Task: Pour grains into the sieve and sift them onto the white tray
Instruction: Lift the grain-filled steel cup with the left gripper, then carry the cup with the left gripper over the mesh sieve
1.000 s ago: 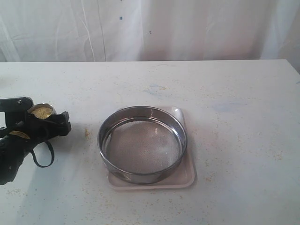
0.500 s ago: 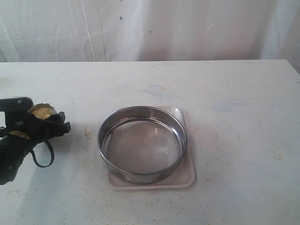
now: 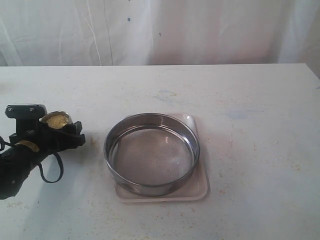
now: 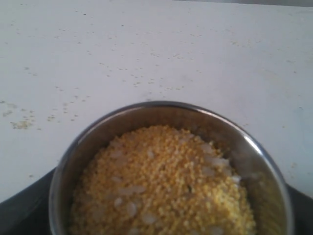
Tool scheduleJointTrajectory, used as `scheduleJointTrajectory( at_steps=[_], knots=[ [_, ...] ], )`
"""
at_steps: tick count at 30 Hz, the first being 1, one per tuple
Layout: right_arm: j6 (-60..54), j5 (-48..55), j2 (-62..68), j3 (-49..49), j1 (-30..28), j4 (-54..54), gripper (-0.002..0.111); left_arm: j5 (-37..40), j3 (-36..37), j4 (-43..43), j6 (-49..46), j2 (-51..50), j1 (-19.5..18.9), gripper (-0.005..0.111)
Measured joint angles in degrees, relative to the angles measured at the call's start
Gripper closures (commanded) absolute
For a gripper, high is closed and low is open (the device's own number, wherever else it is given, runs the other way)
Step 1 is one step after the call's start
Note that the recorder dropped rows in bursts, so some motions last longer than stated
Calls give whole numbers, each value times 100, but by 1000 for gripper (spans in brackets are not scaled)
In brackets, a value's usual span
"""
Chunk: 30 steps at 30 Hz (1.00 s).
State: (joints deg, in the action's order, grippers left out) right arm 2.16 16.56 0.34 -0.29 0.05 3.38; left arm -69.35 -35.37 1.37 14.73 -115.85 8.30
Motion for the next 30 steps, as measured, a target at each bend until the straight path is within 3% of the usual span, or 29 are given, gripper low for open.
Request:
scheduleJointTrajectory(
  at_steps=[16,30],
  knots=[
    [0,0,0,0,0,0,108,116,311,-692,0,441,50,107],
    [0,0,0,0,0,0,108,422,324,-993,0,1427,143,107]
  ],
)
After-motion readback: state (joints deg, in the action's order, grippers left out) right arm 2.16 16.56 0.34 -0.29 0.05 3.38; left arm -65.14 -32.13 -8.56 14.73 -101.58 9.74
